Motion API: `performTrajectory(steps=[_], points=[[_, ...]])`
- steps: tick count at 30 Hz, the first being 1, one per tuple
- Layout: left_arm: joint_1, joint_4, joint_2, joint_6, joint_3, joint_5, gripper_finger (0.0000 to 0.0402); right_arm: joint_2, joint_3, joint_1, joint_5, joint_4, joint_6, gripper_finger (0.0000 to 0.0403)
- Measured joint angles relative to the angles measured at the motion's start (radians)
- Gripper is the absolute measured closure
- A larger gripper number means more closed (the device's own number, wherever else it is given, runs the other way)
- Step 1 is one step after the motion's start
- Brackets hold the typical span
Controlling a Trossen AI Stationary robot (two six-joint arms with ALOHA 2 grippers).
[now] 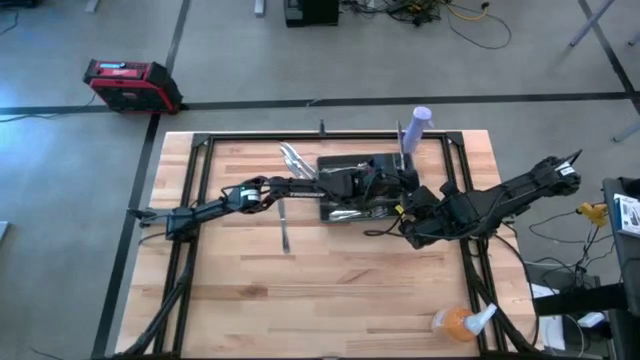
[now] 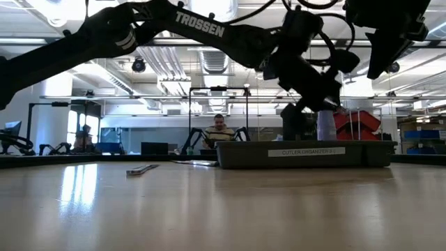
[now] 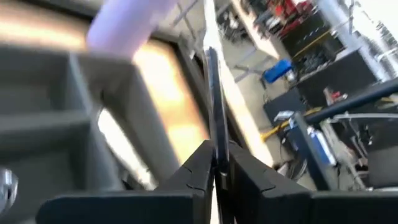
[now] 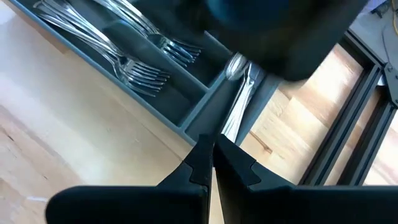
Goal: Sort silverware
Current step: Put the silver knife into the gray silverware tray
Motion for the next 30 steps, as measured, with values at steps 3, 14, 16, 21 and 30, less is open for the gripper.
performTrajectory(steps=[3,14,16,21,30], points=[[-0.012,-0.006,0.004,-0.008,-0.002,0.027,0.0374,0.000,0.000,0.000,0.000,0.001,0.000,0.0403],[-0.030,-0.018,0.004,0.007,-0.002,0.031,0.0378,0.000,-0.002,0.000,-0.004,-0.017,-0.011,0.0403],[-0.031,-0.019,0.004,0.019,-0.002,0.032,0.0378,-0.004,-0.001,0.000,-0.039,-0.034,-0.003,0.0403],[-0.029,-0.018,0.004,0.044,-0.002,0.038,0.0378,-0.042,0.047,0.018,-0.101,-0.105,0.023,0.0403],[-0.030,-0.072,0.004,0.080,-0.002,0.060,0.0384,-0.121,0.077,0.031,-0.026,-0.105,0.063,0.0403]])
